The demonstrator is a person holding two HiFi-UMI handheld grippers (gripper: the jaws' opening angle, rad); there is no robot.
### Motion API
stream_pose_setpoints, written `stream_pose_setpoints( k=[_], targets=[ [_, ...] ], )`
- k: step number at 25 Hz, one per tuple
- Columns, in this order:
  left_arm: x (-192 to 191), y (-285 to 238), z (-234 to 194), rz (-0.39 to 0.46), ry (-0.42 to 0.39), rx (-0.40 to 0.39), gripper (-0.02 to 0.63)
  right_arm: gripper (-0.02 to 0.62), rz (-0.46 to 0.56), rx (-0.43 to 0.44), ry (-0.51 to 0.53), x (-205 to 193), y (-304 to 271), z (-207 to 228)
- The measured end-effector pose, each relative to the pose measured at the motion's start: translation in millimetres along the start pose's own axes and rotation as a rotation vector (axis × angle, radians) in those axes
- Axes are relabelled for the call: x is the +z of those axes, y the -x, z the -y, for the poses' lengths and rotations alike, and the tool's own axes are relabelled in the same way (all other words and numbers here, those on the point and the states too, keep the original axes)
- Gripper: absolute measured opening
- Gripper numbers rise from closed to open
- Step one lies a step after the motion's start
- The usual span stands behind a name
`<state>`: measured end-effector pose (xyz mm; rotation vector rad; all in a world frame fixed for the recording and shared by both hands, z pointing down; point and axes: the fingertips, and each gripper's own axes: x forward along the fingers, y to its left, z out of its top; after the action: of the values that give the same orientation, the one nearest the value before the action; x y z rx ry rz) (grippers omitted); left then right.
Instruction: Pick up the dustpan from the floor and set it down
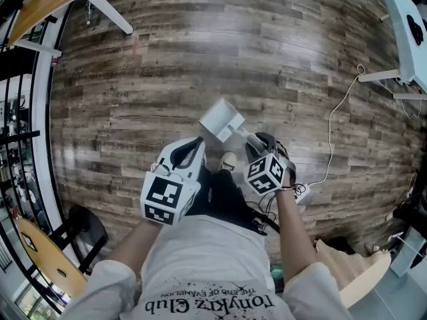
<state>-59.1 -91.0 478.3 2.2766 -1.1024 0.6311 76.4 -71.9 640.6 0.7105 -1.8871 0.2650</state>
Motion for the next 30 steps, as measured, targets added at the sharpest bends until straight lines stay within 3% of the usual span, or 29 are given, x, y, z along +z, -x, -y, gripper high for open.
stream_pose_setpoints(
  k=[6,17,30],
  targets=[
    [1.6,6.8,4.5,0.008,-0.007,0.000,0.023,0.202,0.007,0.010,-0.013,-0.8,8.2,-3.7],
    [6.5,23.0,15.3,0.034,-0.053,-0.001,0.023,0.210,0.096,-0.058,-0.083,14.5,46.0,9.0],
    [11.3,55.0,39.6,0.068,-0.099,0.015,0.023,0.194,0.250,-0.060,-0.257,26.1,123.2,3.4]
  ],
)
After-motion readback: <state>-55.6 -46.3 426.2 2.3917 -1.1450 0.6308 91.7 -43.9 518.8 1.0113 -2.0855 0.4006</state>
